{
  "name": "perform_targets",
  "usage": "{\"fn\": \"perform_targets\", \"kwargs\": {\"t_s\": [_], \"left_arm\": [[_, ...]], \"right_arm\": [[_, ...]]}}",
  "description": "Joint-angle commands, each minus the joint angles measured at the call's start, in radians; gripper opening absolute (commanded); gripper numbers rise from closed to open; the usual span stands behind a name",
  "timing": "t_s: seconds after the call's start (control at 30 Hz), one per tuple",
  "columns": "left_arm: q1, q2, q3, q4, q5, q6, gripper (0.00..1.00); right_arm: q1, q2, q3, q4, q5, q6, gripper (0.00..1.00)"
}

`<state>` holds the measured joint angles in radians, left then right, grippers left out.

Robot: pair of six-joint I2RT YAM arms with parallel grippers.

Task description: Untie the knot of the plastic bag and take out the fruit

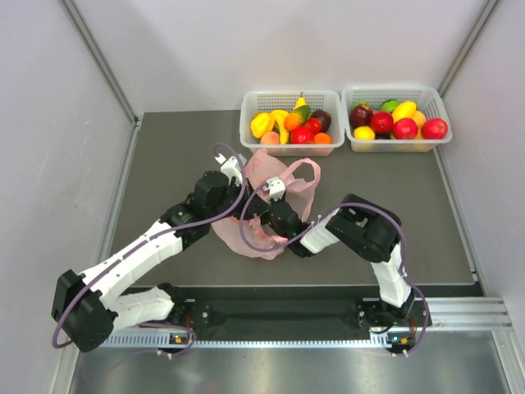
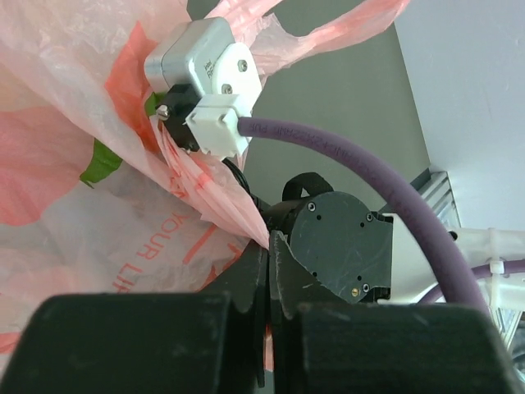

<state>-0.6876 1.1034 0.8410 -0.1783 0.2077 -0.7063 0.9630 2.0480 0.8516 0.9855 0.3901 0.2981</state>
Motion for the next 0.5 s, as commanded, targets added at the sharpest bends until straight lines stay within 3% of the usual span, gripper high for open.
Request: {"fn": "perform_targets", "kwargs": {"t_s": [0.0,0.03,0.1,0.13,0.23,0.47], "left_arm": [[-0.018,-0.008,-0.002,0.073,0.091,-0.018,0.0],[-0.018,-0.008,-0.002,0.071,0.091,-0.018,0.0],[-0.02,-0.016,-0.002,0.069,0.09,-0.013,0.0],[-0.018,-0.017,-0.002,0.06,0.081,-0.01,0.0],[-0.02,-0.028,-0.003,0.05,0.064,0.001,0.0],[-0.018,-0.046,-0.003,-0.022,0.006,0.04,0.0]], "right_arm": [[-0.041,0.04,0.04,0.028,-0.054,0.026,0.78],[-0.044,0.041,0.037,0.033,-0.057,0.032,0.65],[-0.049,0.028,0.008,0.062,-0.066,0.035,0.51],[-0.047,0.017,-0.011,0.083,-0.066,0.033,0.36],[-0.047,-0.04,-0.106,0.166,-0.054,0.032,0.14],[-0.037,-0.245,-0.365,0.252,-0.04,0.026,0.02]]}}
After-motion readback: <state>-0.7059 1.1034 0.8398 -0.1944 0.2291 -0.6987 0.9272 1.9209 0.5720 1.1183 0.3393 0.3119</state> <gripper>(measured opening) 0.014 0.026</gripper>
